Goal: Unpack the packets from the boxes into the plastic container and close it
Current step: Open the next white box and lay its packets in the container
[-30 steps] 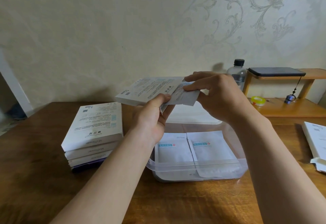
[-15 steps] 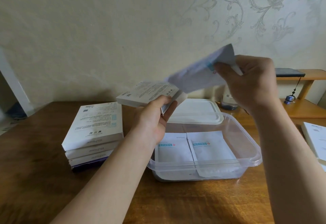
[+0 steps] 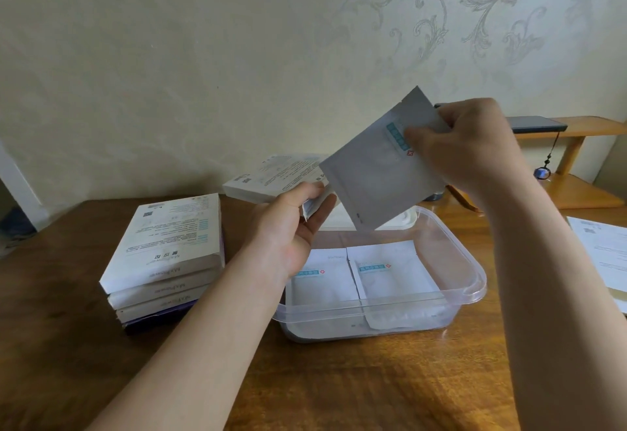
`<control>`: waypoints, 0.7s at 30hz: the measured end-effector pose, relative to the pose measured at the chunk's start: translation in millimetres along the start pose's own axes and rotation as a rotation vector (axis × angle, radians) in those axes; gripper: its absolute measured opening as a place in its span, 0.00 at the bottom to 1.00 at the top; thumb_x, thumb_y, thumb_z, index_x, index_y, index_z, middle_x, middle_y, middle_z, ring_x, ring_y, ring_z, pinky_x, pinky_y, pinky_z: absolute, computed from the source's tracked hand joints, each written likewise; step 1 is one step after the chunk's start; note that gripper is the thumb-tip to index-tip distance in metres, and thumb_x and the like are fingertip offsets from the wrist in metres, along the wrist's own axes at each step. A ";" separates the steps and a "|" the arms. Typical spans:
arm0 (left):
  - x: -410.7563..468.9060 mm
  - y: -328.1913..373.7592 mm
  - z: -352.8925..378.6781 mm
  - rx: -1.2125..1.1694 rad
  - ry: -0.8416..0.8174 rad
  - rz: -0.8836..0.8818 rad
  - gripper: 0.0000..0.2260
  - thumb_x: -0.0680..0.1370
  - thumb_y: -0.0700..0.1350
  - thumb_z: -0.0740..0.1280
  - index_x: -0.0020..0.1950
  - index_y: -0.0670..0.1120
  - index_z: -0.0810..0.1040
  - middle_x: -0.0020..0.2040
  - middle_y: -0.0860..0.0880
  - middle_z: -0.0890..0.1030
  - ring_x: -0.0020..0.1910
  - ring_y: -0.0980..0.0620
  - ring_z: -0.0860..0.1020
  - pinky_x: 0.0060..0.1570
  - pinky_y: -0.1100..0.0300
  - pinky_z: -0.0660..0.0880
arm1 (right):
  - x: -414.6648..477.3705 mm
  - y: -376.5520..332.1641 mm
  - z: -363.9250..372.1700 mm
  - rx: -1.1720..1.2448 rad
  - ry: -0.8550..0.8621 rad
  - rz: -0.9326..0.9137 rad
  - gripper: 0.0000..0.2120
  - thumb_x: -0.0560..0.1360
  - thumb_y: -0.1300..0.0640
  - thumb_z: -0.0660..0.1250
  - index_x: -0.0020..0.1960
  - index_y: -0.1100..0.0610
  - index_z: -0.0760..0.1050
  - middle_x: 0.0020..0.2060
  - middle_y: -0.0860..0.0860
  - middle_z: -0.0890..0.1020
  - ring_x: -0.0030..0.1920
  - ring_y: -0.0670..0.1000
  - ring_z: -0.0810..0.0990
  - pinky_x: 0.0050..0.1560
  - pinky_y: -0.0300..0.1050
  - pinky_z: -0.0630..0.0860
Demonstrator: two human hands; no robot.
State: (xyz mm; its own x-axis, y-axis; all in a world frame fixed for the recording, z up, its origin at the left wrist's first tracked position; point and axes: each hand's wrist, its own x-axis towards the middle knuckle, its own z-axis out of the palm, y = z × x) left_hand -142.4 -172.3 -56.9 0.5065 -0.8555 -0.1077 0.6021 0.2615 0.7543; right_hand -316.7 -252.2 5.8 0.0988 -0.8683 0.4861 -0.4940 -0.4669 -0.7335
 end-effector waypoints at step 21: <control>-1.9 -5.1 1.8 0.127 -0.055 0.061 0.18 0.75 0.26 0.69 0.54 0.48 0.79 0.55 0.49 0.83 0.56 0.49 0.81 0.41 0.57 0.84 | -28.5 31.3 -6.5 0.256 -0.140 0.087 0.26 0.82 0.47 0.61 0.43 0.71 0.74 0.34 0.58 0.78 0.33 0.53 0.76 0.29 0.43 0.70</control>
State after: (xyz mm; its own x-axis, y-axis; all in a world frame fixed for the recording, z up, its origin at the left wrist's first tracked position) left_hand -147.5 -172.8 -59.4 0.5025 -0.8642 -0.0262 0.4867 0.2577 0.8347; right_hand -340.5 -241.0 -27.9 0.1921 -0.9133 0.3590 -0.2735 -0.4012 -0.8742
